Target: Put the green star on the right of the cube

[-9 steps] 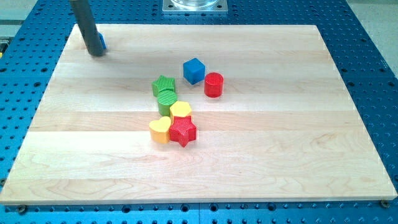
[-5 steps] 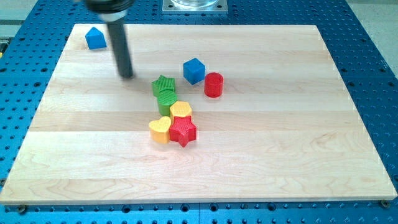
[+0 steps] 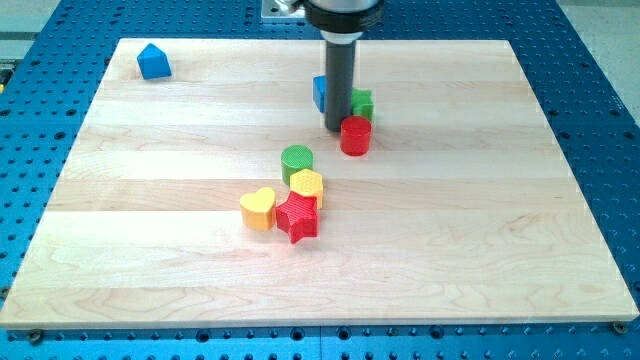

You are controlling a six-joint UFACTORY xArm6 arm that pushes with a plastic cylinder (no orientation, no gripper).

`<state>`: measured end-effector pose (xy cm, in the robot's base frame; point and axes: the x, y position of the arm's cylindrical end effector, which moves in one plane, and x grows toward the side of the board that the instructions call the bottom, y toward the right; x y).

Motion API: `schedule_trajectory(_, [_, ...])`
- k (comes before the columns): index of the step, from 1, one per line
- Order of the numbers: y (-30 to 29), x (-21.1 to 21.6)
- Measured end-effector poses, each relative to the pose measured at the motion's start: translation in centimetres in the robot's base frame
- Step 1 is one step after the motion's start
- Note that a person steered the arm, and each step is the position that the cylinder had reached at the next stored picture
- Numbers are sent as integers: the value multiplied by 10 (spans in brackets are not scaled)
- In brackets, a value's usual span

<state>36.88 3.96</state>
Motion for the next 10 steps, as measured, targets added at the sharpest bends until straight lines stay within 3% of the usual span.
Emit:
schedule_trajectory(2, [67, -70])
schedule_trajectory(3, [71, -51])
schedule_trajectory(4, [118, -47])
schedule_trajectory(5, [148, -72])
schedule_trajectory(6, [109, -116])
schedule_trajectory(7, [51, -127])
schedule_trajectory(8, [108, -112])
schedule_trajectory(10, [53, -78])
